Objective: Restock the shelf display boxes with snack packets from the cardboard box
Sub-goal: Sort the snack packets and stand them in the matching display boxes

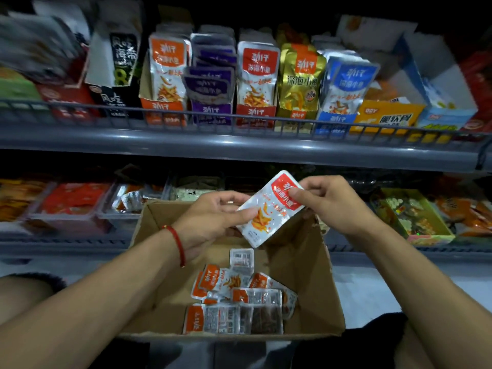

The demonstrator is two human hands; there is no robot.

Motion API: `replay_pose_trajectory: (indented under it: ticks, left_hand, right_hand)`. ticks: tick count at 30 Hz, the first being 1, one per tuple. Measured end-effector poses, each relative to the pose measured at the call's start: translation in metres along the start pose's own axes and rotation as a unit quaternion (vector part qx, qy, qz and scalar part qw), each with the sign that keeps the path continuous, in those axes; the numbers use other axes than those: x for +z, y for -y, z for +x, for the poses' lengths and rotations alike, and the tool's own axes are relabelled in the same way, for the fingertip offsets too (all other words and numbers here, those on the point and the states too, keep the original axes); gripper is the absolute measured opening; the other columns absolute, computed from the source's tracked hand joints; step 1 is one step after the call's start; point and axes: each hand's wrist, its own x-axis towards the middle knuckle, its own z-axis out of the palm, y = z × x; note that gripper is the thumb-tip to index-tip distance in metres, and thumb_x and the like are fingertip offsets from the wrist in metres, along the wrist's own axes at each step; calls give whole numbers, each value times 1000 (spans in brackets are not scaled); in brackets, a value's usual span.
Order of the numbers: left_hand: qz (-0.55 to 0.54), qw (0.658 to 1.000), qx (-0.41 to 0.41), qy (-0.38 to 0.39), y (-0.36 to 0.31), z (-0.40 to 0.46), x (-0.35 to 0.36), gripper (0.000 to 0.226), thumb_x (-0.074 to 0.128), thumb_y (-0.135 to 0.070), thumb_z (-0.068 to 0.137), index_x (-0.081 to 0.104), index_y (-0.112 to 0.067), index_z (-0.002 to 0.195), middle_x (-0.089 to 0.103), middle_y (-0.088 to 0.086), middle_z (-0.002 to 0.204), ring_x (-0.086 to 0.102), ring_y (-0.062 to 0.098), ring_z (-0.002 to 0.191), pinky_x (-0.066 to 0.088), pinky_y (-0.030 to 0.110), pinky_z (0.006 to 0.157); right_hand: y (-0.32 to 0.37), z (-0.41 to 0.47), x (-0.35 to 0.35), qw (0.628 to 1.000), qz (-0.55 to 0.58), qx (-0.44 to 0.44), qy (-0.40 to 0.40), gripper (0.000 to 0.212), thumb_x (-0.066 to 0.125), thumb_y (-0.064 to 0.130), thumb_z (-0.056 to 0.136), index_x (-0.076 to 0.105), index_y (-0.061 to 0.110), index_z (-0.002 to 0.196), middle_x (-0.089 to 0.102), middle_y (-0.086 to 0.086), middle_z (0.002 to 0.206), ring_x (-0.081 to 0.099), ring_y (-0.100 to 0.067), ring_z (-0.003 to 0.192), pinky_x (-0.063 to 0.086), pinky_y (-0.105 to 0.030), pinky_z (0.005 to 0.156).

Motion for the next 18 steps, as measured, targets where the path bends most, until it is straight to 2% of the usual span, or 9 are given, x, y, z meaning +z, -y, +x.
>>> replay_pose_trajectory:
  ticks: [4,8,12,15,18]
  left_hand:
    - [-46,999,-11,0,-7,-6,-3,38,75,1,78,65,2,115,76,19,102,74,26,93,60,39,84]
    - [-112,993,18,-7,-20,-10,0,39,75,-6,75,68,3,112,75,20,105,74,26,92,57,39,87]
    - [-165,986,33,14,-33,-14,3,31,72,-13,77,71,-1,106,76,17,101,74,20,84,59,28,74]
    - [-192,981,33,19,-40,-17,5,29,69,-11,85,69,1,111,75,18,100,73,18,79,57,23,61]
    - [-196,979,48,-8,-46,-17,2,27,68,-6,88,68,1,114,75,19,105,74,19,83,59,25,63]
  right_hand:
    - [2,-6,4,994,95,20,-45,21,65,26,98,75,7,96,79,-5,90,75,-15,82,55,-25,69]
    - [3,-9,5,981,175,41,-74,23,66,27,96,76,7,97,78,-12,96,72,-15,81,50,-32,73]
    - [10,-10,7,968,233,56,-78,26,65,28,95,75,5,103,77,-15,105,73,-21,92,50,-32,77]
    - [24,-8,8,964,243,54,-92,24,63,26,97,74,6,104,77,-12,102,73,-19,92,51,-31,76]
    - [42,-2,4,973,196,28,-116,21,62,24,99,74,6,99,78,-10,97,71,-18,87,52,-31,74]
